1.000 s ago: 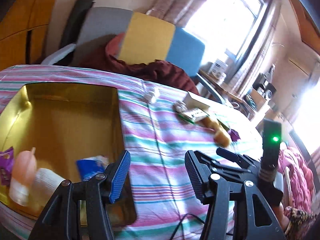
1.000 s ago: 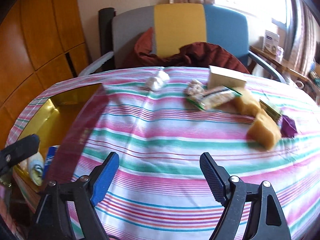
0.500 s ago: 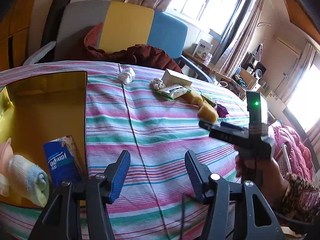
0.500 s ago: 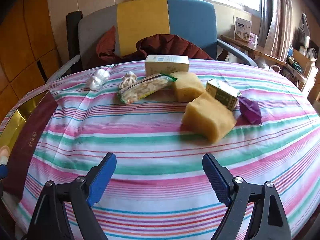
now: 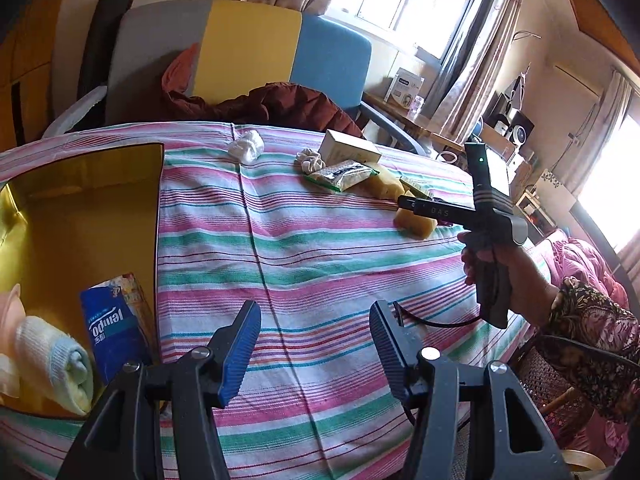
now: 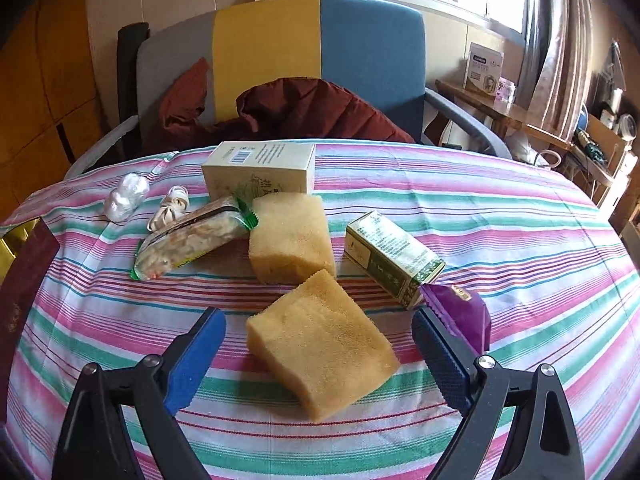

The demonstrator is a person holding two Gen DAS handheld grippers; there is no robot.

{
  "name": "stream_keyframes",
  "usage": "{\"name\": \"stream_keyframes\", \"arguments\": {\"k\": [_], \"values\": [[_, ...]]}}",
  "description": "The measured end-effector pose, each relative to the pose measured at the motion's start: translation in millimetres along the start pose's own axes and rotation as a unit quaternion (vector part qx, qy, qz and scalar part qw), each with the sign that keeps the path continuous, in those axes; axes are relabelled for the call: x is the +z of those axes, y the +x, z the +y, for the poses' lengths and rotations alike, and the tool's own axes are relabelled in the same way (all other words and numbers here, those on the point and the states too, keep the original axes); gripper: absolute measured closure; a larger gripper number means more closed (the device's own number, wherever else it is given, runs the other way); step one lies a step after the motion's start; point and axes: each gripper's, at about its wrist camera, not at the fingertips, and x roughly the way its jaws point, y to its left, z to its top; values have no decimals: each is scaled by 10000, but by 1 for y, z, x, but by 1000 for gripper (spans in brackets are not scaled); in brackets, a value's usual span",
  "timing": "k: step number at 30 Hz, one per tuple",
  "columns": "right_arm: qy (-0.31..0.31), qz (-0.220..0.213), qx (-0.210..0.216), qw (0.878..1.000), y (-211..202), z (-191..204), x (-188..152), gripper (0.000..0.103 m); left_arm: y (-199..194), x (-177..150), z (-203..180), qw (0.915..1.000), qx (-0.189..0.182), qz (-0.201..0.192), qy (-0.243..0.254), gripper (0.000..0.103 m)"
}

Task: Organize objects
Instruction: 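Grasp the yellow sponge with the right gripper, then grasp the cracker packet with the left gripper while the right gripper holds the sponge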

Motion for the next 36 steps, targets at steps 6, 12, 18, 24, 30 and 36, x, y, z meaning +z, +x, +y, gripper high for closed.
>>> {"name": "stream_keyframes", "arguments": {"k": [6,12,18,24,30,36], "values": [[106,107,41,9999,12,0,-11,27,10,4,-6,9999,1,112,21,46],[232,-72,28,9997,3,-3,-17,34,26,18,-18,9995,-18,191,253,46],[491,-186,22,9986,-6,-5,-26,35,62,46,-26,9988,-17,313,382,46],[402,-219,-134,9989,-5,-1,-27,35,119,84,-36,9966,-8,581,576,46],[433,-249,-146,9986,-4,-3,-28,34,180,122,-34,9948,178,783,632,44],[421,-238,-157,9987,-3,-3,-27,34,229,140,-38,9898,365,1040,903,43]]}}
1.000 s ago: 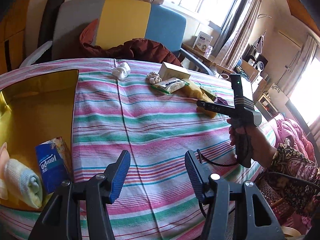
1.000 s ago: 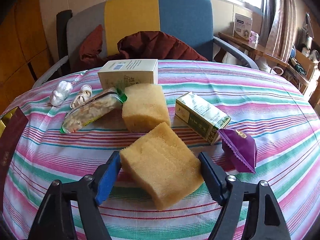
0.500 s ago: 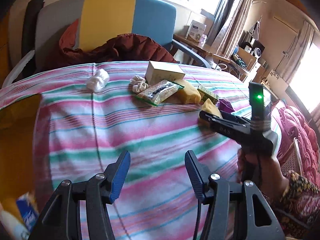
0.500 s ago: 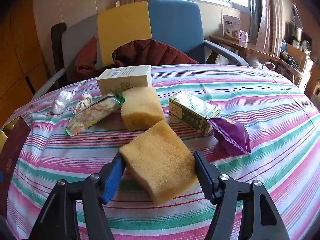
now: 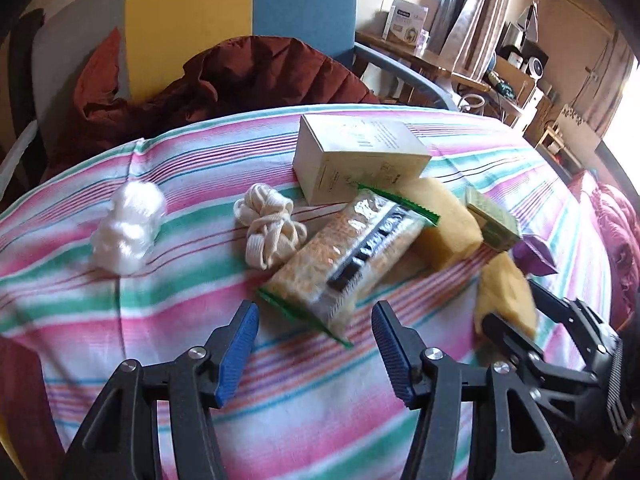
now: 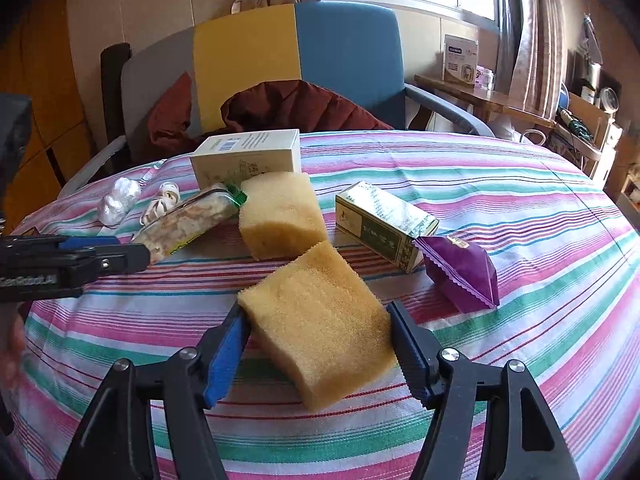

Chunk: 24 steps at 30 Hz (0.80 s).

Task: Organize objects
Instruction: 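Grasp the cracker packet with the left gripper while the right gripper holds the sponge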

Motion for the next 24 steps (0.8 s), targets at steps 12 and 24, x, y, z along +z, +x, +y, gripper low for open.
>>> {"name": "stream_keyframes", "arguments": {"k": [12,24], "values": [[65,-28,6,10000,1,-2,-1,33,-20,-12,-39,9953,-488,-523,653,48],[83,-29,8,10000,2,-1,-1,33,23,17,-33,9974,-533,-127,471,36]]}}
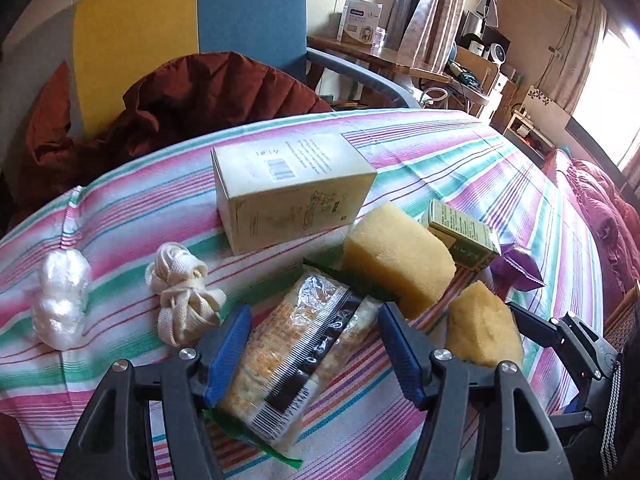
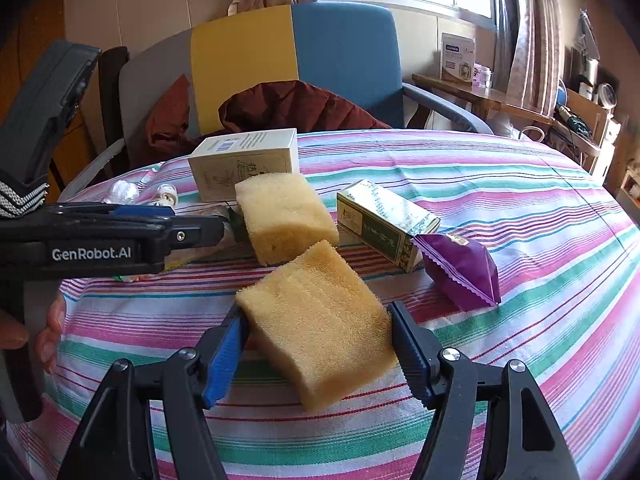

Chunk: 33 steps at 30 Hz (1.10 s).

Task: Organize objects
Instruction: 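Grasp the cracker packet with the left gripper while the right gripper holds the sponge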

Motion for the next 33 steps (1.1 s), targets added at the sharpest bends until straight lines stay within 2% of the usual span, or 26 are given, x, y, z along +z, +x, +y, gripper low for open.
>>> {"name": "stream_keyframes", "arguments": {"k": [2,8,9,10,13,22,27,33], "values": [[8,-2,2,10000,0,0,0,33,0,-8,3,9999,-111,-66,-63,37],[28,2,7,10000,1,-1,0,33,-13,-33,-3,9992,6,-244,323,39],[28,2,3,10000,1,-1,0,33,-15,-36,-2,9991,38,-262,336,43],[23,0,0,10000,1,-1,0,33,-16,-38,-2,9989,121,-284,344,51],[-5,-5,-30,10000,1,0,-1,33,-20,-43,3,9987,200,-366,297,60],[-164,-63,-204,9996,-2,6,-1,36,-41,-71,1,9969,509,-580,132,60],[-302,-282,-344,9986,-12,12,-1,37,-53,-84,-2,9957,649,-662,27,61],[-295,-443,-262,9982,-29,22,-6,38,-71,-101,4,9936,662,-830,-383,61]]}}
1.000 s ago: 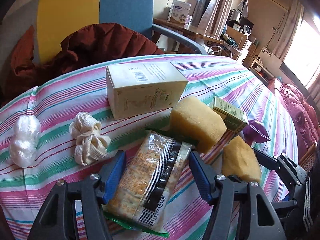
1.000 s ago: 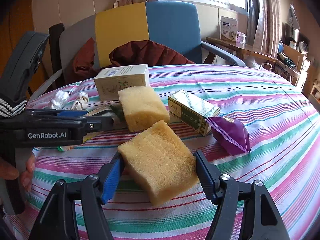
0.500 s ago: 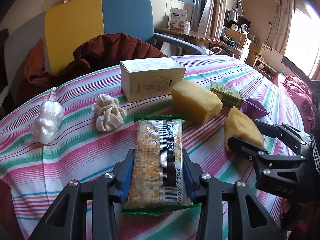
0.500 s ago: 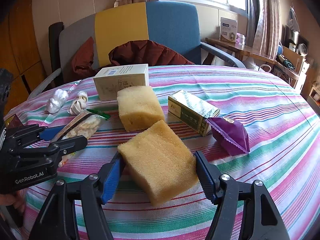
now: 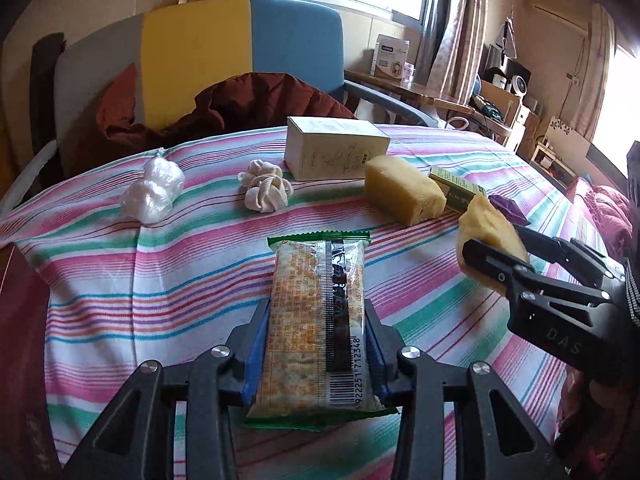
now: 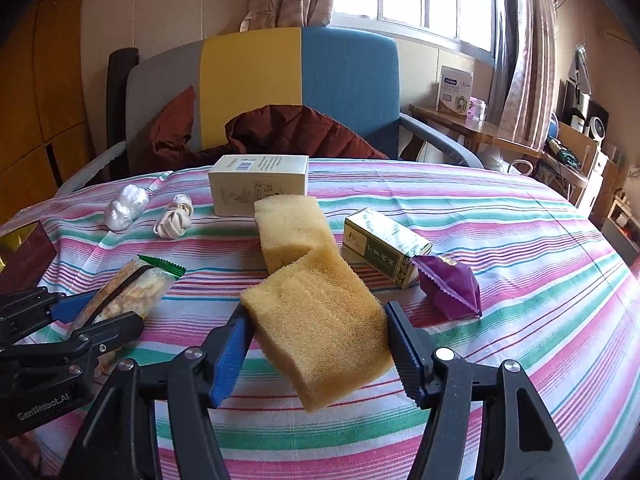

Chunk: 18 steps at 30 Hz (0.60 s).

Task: Organize objects
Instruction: 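Grasp the cracker packet with the left gripper while the right gripper holds the sponge, then carry the cracker packet and yellow sponge over the gold tray with both grippers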

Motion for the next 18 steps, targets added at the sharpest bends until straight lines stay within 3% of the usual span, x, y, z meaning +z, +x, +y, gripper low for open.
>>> {"name": "stream_keyframes", "arguments": {"k": [7,14,18], "values": [[25,26,191,9998,-11,15,-11,38,-29,-13,15,9983,-90,-156,-553,61],[-350,17,226,9991,-15,35,-16,38,-74,-31,21,9976,-124,-401,-547,61],[-526,19,222,9984,-17,45,-19,38,-96,-36,42,9955,-54,-506,-800,61]]}}
